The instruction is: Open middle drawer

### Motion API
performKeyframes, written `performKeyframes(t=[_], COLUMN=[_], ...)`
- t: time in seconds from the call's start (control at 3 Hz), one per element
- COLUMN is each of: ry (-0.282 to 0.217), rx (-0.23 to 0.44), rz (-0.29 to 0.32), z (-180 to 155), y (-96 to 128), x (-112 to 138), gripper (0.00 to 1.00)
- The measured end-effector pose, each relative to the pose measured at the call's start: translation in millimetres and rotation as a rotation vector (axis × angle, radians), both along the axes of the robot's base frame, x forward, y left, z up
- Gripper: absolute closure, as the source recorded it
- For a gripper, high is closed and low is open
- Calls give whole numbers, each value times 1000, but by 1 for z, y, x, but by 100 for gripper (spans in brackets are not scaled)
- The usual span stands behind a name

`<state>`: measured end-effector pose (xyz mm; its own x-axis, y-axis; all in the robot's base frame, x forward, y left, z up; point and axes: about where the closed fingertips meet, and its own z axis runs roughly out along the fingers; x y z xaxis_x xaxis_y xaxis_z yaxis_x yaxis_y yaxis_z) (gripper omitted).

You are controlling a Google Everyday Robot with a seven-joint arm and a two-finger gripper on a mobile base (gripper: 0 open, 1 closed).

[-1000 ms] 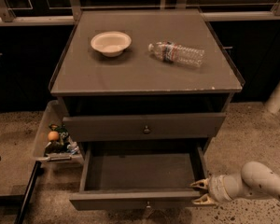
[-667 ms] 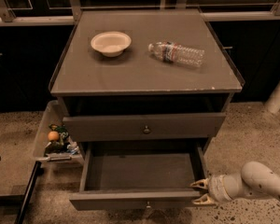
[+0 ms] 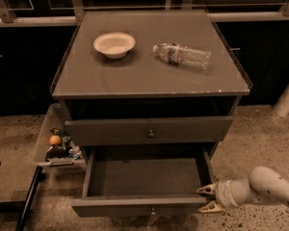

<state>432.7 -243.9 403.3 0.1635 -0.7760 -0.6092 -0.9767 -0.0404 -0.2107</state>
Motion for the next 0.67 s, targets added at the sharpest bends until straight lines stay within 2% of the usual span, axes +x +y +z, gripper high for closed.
performKeyframes(t=[0.33, 0.67], ry=[0, -14], rx=[0, -2], rz=[0, 6], z=[0, 11], y=[0, 2], x=[0, 3], gripper=[1, 0])
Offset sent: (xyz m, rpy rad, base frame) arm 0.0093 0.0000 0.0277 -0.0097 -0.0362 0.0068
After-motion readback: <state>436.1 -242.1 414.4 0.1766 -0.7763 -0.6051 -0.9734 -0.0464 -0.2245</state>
